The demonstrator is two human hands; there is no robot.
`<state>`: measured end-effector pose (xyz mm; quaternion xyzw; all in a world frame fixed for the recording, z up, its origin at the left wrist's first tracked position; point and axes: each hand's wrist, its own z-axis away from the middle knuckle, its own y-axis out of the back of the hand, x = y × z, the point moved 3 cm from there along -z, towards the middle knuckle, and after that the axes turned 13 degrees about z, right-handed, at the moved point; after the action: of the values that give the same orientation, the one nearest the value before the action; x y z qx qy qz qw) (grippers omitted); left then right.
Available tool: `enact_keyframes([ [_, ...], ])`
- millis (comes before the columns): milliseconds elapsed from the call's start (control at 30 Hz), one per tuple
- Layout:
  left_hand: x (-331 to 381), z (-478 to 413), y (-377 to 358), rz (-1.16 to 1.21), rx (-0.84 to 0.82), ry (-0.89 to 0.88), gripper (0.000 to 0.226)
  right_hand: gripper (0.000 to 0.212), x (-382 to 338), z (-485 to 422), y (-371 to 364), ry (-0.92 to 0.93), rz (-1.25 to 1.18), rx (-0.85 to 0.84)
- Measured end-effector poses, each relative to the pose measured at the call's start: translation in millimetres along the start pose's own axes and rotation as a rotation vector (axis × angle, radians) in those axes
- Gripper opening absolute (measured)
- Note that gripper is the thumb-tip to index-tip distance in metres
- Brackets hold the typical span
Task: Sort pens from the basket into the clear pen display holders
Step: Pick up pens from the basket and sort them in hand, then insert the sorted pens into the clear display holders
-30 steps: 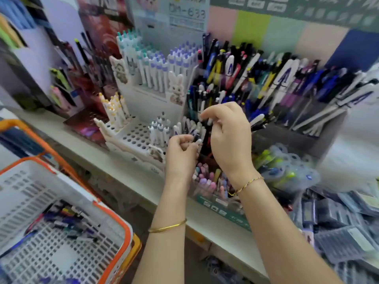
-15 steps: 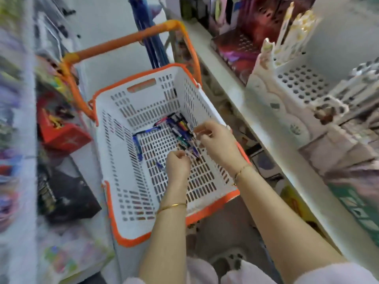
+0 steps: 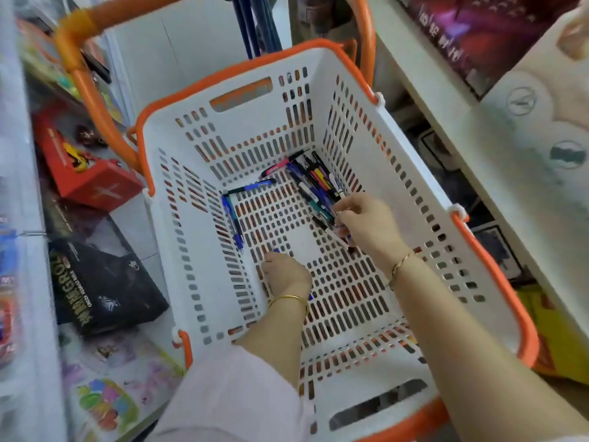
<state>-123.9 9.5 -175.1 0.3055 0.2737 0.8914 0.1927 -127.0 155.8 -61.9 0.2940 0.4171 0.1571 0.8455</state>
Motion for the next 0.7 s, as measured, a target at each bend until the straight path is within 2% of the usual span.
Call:
enact_keyframes([
  [167, 22.1, -21.0, 18.0, 0.006, 0.099, -0.081, 0.040, 0.022, -4.1, -16.4, -10.7, -0.025, -0.028, -0.034],
  [233, 44.7, -34.0, 33.0, -0.027, 0.178, -0.163, 0.040, 0.023, -6.6, -19.1, -14.7, -0.040, -0.044, -0.036],
  [300, 66.5, -55.8, 42.0, -0.093, 0.232, -0.162, 0.045, 0.024, -9.5, -23.5, -23.0, -0.046, -0.046, -0.050],
  [400, 86.1, -79.6, 44.5, -0.191, 0.215, -0.070, 0.051, 0.023, -10.3, -26.4, -36.7, -0.062, -0.072, -0.089],
  [533, 84.6, -92.2, 37.8, -0.338, 0.158, -0.059, 0.056, 0.024, -5.0, -28.4, -44.3, -0.084, -0.080, -0.112],
  [700, 78.1, -99.1, 31.6, -0.353, 0.219, -0.100, 0.041, 0.024, 0.8, -32.8, -43.2, -0.095, -0.077, -0.106],
])
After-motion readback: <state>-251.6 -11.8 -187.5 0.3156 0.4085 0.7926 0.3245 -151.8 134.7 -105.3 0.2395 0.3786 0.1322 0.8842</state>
